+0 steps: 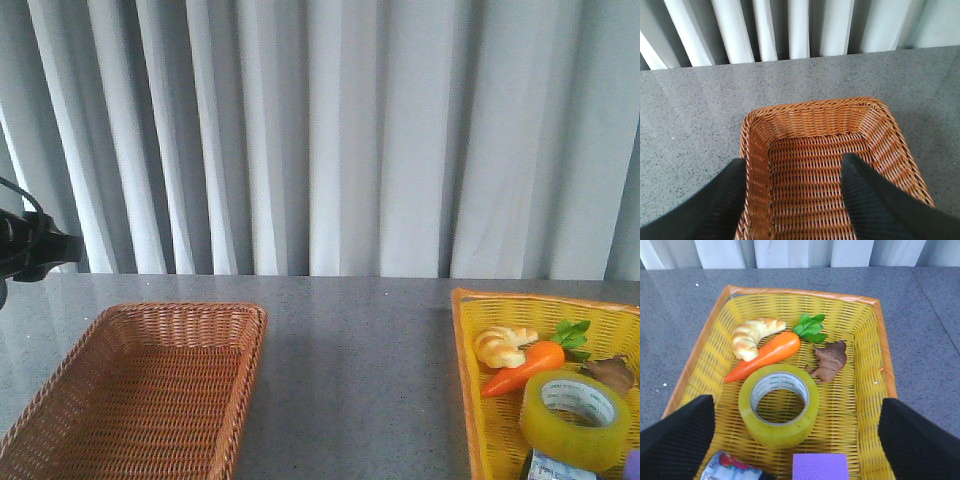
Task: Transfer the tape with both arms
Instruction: 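Lower the right gripper onto the yellow tape roll in the yellow basket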
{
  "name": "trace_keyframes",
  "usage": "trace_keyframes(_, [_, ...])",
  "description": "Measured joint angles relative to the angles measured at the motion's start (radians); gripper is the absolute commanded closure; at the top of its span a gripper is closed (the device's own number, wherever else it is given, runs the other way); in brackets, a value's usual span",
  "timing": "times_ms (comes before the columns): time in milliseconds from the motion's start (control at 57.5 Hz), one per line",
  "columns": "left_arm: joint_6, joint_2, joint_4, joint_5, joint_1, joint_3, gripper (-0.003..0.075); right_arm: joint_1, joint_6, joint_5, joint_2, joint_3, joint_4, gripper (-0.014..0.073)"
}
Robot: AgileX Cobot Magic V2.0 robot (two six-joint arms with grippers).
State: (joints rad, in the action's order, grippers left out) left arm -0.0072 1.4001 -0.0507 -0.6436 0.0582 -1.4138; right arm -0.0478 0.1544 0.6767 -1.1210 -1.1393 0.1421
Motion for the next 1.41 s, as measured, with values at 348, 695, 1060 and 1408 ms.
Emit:
trace_keyframes(348, [0.0,0.055,-0.001,0.013,0.0,0.0,0.0134,0.0,0.046,0.07,-0.239,-0.092,0.035,0.0071])
trace_keyframes(695, [0.0,0.153,-0.001,0.008,0.0,0.0,0.0165,0.0,0.052,0.259,-0.537,-0.341,0.044,0.0075])
trace_keyframes(1060, [0.0,0.177,-0.001,0.011,0.0,0.0,0.0165,-0.031,0.043,0.285,-0.705,-0.381,0.029,0.0075])
trace_keyframes(1408, [0.0,0.177,-0.001,0.026,0.0,0.0,0.0165,-0.069,-0.032,0.269,-0.785,-0.381,0.001,0.0249])
